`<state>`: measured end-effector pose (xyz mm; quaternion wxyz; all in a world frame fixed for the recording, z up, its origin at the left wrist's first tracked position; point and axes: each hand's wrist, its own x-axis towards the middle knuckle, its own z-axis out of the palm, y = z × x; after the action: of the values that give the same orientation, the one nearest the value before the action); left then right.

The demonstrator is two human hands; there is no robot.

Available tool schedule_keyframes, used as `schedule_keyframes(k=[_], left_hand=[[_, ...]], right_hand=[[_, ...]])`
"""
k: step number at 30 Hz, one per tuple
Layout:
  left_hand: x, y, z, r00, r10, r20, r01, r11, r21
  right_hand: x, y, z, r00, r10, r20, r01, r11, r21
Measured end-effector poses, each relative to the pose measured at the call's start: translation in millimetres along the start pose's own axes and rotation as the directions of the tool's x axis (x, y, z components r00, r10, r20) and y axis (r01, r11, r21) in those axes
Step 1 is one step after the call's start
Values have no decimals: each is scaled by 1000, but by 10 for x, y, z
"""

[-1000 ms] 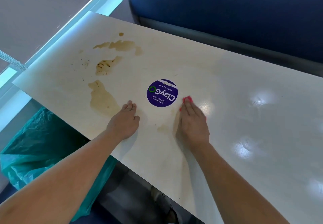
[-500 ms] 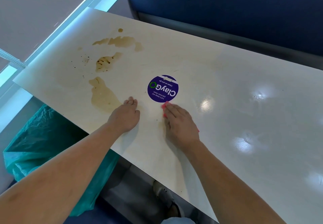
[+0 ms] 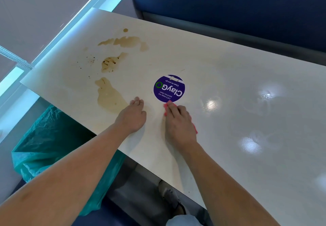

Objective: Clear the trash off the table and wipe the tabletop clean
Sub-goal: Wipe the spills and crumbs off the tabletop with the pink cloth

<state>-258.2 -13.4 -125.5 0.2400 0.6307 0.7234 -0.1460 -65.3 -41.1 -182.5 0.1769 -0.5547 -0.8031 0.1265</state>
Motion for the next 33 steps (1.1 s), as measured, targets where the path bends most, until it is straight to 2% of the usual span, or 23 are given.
schedule_keyframes(k=[5,7,10,12,14,16,19,22,26,30,31,33], left_hand=[[3,-4,-7,1000,4,0,-4,1000,4],[-1,-5,-1,1000,6,-2,-6,1000,0],[-4,4,10,1000,8,-1,-8,1000,-7],[1,10,9,1000,5,9,-5,1000,-6],[7,2,5,1000,4,20,-4,1000,-6],[8,-3,-2,1000,0,27,0,1000,-6],[22,-1,-15,1000,-4,30,4,1000,-9],[34,-14,-19,999,-4,32,4,1000,-4],[31,-5,-28,999,3,50,-3,1000,1],[52,-27,-83,998,6,67,-6,1000,-1],[51,-31,-85,998,13,63,-13,1000,-3],[34,-34,-77,998,25,49,-24,1000,-8]], right_hand=[[-330,-35,-4,976,-209,65,205,977,62],[-402,125,-72,974,-222,38,221,974,42],[-339,306,-137,996,-81,-31,81,996,22],[-231,307,-135,999,23,-36,-22,999,24],[-159,186,-98,998,60,-22,-59,997,45],[-163,-7,-51,999,3,42,-5,998,64],[-409,-222,-7,970,-188,153,176,980,93],[-608,-89,-95,945,-300,129,290,953,89],[-441,119,-131,987,-159,30,159,987,14],[-135,-26,-18,999,-3,52,2,1000,18],[-117,-113,17,998,7,59,-9,1000,26],[-197,-286,86,993,-64,95,61,997,42]])
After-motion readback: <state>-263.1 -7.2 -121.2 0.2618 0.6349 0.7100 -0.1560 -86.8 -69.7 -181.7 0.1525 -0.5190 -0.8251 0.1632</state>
